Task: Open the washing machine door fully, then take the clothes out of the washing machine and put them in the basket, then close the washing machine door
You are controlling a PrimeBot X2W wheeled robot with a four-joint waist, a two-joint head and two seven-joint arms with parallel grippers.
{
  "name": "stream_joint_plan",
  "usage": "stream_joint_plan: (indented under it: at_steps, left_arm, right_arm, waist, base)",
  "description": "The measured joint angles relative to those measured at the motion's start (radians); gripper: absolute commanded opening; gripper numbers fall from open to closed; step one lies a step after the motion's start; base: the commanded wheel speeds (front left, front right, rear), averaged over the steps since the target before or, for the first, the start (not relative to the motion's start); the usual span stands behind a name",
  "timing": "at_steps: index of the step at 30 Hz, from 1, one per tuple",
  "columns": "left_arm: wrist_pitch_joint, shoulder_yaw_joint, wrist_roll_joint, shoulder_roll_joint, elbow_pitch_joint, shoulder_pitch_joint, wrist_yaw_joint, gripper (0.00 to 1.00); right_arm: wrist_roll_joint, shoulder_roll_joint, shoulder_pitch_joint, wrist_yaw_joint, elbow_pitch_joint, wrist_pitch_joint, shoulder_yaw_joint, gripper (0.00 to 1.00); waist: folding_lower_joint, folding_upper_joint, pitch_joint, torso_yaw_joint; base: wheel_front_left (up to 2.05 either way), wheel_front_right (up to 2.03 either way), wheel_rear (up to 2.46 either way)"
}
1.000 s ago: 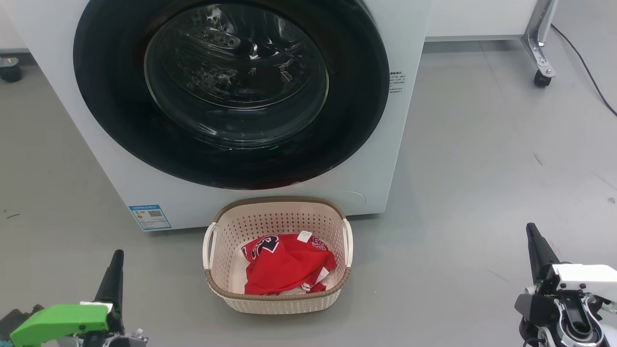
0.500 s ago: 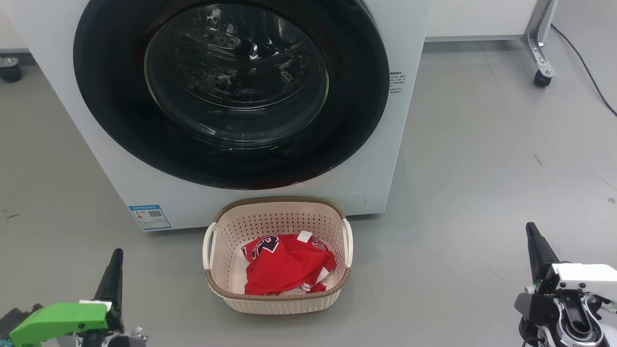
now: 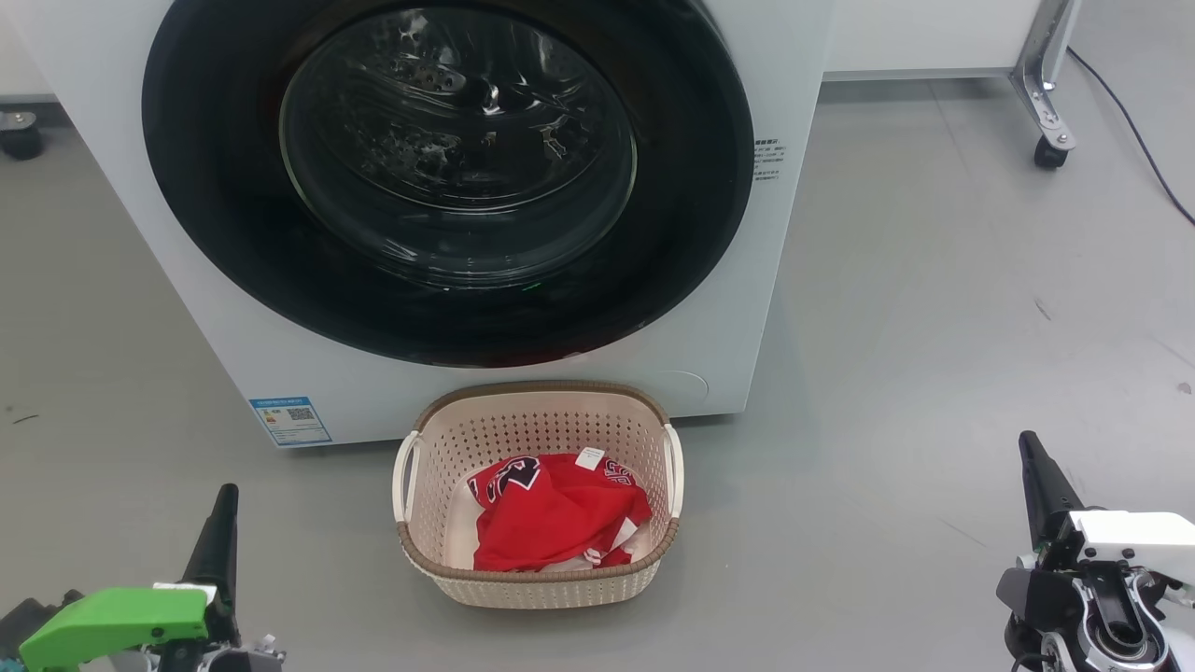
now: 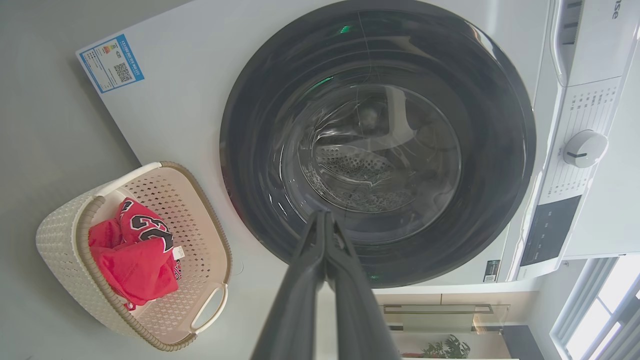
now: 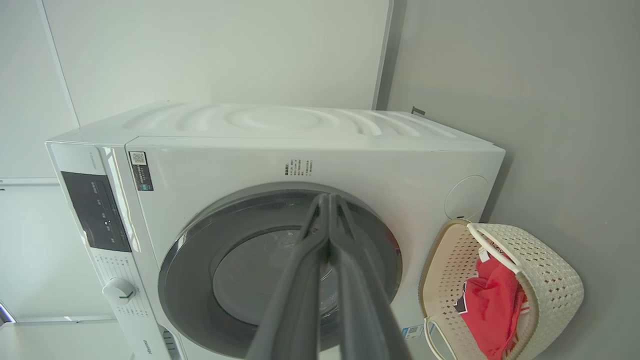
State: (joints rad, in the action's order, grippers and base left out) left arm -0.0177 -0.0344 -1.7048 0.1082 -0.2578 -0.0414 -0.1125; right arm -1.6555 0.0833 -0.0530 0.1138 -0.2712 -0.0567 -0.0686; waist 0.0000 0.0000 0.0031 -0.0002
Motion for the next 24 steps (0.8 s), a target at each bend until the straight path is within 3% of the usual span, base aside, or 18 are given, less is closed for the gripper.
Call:
stream_joint_plan:
  at_steps: [24]
  left_arm:
    - [0.000, 0.002, 0.000, 0.000, -0.010, -0.002, -0.008, 0.00]
  right_arm:
    - [0.000, -0.003, -0.001, 0.007, -0.005, -0.001, -0.003, 0.00]
  waist:
    - [0.0000, 0.0000, 0.000, 0.000]
  base:
    - [0.00, 0.00, 0.00]
